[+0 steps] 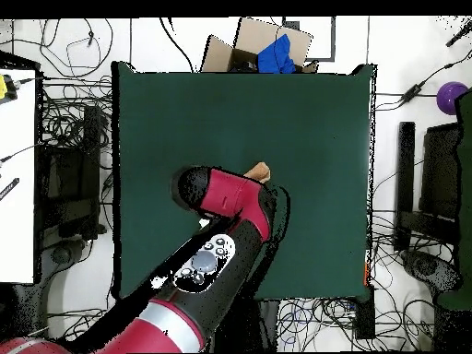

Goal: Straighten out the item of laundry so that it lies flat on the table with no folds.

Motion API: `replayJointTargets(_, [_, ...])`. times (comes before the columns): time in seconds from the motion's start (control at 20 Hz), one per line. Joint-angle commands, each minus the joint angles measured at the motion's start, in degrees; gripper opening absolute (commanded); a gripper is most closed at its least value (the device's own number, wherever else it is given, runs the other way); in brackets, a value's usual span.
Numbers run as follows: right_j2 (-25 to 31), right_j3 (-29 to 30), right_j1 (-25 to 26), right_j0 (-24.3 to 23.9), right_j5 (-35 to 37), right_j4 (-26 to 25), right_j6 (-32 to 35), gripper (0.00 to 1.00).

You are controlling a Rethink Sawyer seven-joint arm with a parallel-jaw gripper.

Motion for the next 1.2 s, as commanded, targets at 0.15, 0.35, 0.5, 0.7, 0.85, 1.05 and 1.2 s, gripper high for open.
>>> replayJointTargets(0.15, [11.9,5.5,-6.2,-3.1,2.7,-1.2,1.1,0.00])
replayJointTargets(0.35, [12.5,4.8,-8.7,-4.1,6.1,-2.4,-0.5,0.00])
replayJointTargets(0.5, [12.8,4.1,-10.6,-4.8,8.9,-3.5,-1.2,0.00])
replayJointTargets(0.7, [13.1,3.0,-12.3,-5.3,12.3,-4.5,-1.6,0.00])
replayJointTargets(0.85, [13.4,2.4,-13.8,-5.6,14.7,-5.5,-2.2,0.00])
replayJointTargets(1.05, [13.3,0.9,-14.8,-5.8,18.0,-6.5,-2.2,0.00])
replayJointTargets(1.2, [13.5,0.0,-15.4,-6.1,19.9,-7.2,-2.1,0.00])
